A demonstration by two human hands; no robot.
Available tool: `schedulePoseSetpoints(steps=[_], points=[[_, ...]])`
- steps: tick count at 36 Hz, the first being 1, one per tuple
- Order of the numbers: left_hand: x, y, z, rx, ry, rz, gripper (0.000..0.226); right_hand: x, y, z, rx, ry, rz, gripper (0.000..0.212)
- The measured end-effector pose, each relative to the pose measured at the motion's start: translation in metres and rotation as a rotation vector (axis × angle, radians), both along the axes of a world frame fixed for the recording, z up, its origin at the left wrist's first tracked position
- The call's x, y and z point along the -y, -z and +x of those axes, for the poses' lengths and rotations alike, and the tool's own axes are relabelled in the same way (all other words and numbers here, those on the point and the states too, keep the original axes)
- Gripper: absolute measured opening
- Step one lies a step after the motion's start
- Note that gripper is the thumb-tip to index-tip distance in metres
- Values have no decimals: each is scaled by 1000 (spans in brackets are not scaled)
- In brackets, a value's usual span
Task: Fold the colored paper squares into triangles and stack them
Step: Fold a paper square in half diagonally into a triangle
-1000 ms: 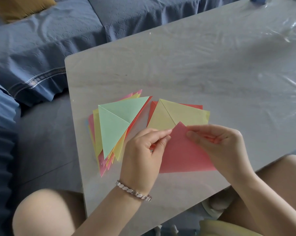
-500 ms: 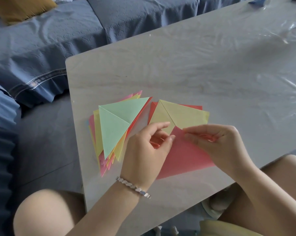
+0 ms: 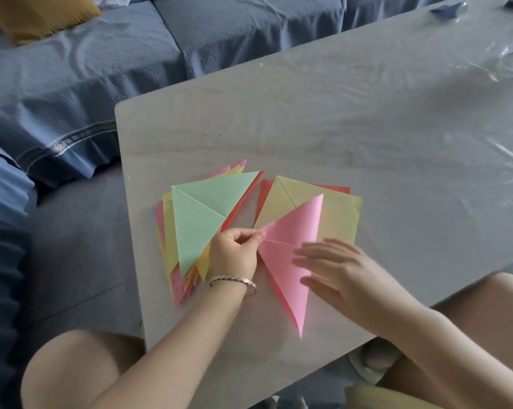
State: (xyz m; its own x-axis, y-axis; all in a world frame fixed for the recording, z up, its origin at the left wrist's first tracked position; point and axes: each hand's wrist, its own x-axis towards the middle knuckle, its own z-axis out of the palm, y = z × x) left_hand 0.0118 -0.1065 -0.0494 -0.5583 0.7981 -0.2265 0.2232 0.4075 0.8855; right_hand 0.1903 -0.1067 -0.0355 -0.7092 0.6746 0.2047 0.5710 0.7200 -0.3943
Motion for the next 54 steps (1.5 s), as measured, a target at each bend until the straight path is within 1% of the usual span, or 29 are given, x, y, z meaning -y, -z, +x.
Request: schedulePoseSetpoints(steps=[3,5,7,10,14,18,21,25,28,32,38,41,43,46,48,51,54], points=[[0,8,-1,-106,8,-37,5,9,24,3,155,-58,-41,40],[1,11,-2,-159,21,-47,6,12,37,7,234,-36,-62,55],[1,14,-1,-195,23,-54,7,10,44,10,280,9,-72,66],[0,16,0,-224,15,-51,7,1,44,11,308,74,-59,68],[1,18,-1,-242,13,-39,8,-18,47,11,312,148,-5,64],[2,18,0,-256,7,-29,9,-41,52,8,272,247,36,42],[2,18,1,-255,4,-34,9,-54,48,5,268,300,14,38],[2,18,0,-210,-18,-45,8,-68,44,6,314,335,-57,47],[1,18,0,-180,-32,-58,8,-76,43,5,333,355,-68,47],[0,18,-1,-144,-51,-77,7,-82,40,2,299,379,-48,46],[0,18,-1,-137,-54,-79,7,-85,44,-2,334,416,-108,55],[0,17,-1,-135,-53,-69,8,-83,44,-5,321,447,-196,66],[0,18,-2,-136,-52,-67,7,-78,43,-9,322,482,-256,80],[1,18,-2,-140,-44,-66,8,-66,43,-13,317,494,-240,100],[1,19,-2,-144,-41,-61,8,-57,42,-16,299,483,-206,107],[1,18,-3,-162,-35,-64,7,-48,36,-27,275,421,-173,105],[1,18,-2,-159,-31,-63,7,-43,35,-39,305,323,-222,96]])
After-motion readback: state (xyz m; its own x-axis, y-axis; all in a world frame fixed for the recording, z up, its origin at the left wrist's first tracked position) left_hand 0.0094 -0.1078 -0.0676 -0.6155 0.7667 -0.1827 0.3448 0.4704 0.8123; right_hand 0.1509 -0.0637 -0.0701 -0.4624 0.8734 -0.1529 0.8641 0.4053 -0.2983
